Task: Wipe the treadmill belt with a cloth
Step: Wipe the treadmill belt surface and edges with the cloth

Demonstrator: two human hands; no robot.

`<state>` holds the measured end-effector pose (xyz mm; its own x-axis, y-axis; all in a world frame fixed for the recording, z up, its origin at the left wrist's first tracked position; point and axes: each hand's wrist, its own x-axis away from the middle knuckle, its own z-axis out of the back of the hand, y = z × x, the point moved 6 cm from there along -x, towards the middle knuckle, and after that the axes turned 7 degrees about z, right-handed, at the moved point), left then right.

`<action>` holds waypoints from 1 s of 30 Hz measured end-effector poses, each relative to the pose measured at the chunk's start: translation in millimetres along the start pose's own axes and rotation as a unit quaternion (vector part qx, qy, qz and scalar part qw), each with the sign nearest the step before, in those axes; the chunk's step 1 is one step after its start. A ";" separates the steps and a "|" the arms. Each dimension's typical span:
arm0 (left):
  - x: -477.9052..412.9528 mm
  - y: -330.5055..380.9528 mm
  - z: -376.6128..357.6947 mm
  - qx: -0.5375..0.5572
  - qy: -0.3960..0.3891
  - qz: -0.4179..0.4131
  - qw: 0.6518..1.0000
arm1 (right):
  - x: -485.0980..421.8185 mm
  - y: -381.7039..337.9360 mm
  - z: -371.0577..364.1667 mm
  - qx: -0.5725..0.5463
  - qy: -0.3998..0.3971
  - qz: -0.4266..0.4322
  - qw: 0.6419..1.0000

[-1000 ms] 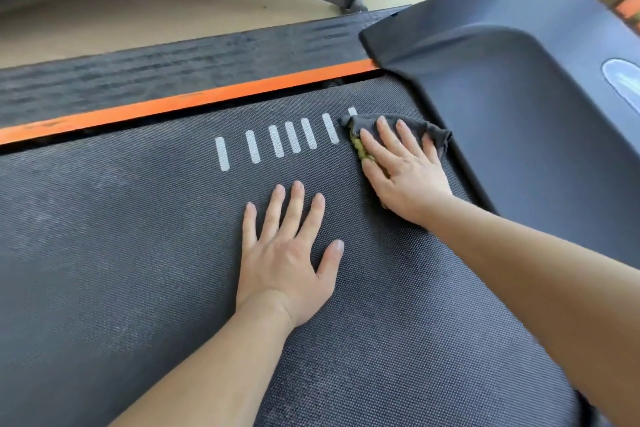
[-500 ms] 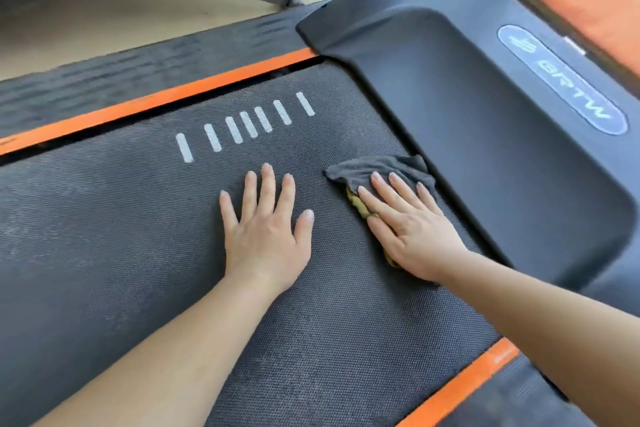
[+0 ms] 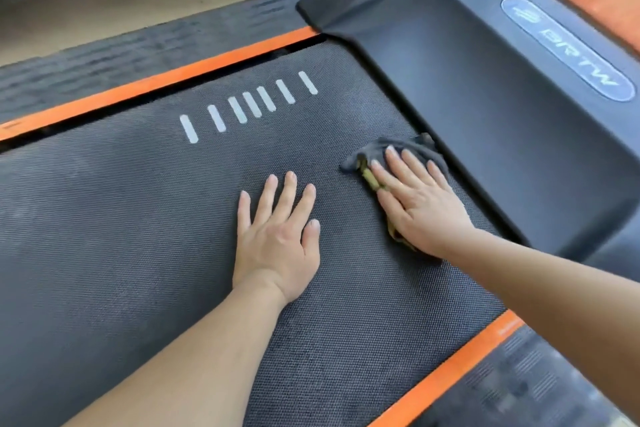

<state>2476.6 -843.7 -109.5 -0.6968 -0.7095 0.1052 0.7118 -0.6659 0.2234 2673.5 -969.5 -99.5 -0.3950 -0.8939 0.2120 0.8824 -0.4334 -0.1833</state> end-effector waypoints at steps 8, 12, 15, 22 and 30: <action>-0.8 0.0 -1.7 -0.009 0.016 -0.002 1.000 | 57.8 -69.9 -24.9 0.027 -0.040 0.183 0.982; -0.4 -0.3 -3.2 -0.009 0.014 -0.001 1.000 | 26.4 5.2 -7.2 0.029 0.005 -0.009 1.000; -1.0 0.3 -3.8 -0.007 0.016 0.000 1.000 | 21.3 19.0 -4.0 0.018 0.023 -0.112 0.993; -0.6 -0.8 -2.6 -0.009 0.023 -0.001 1.000 | 73.8 -44.1 -25.2 0.034 -0.073 0.136 0.987; -1.0 -0.6 -4.5 -0.010 0.026 -0.003 1.000 | 46.6 -47.3 -19.2 0.016 -0.013 -0.049 0.999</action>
<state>2477.3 -843.6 -114.1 -0.6963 -0.7158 0.0533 0.7092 -0.6747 0.2046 2608.4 -992.9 -99.4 -0.4744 -0.8435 0.2518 0.8474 -0.5151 -0.1290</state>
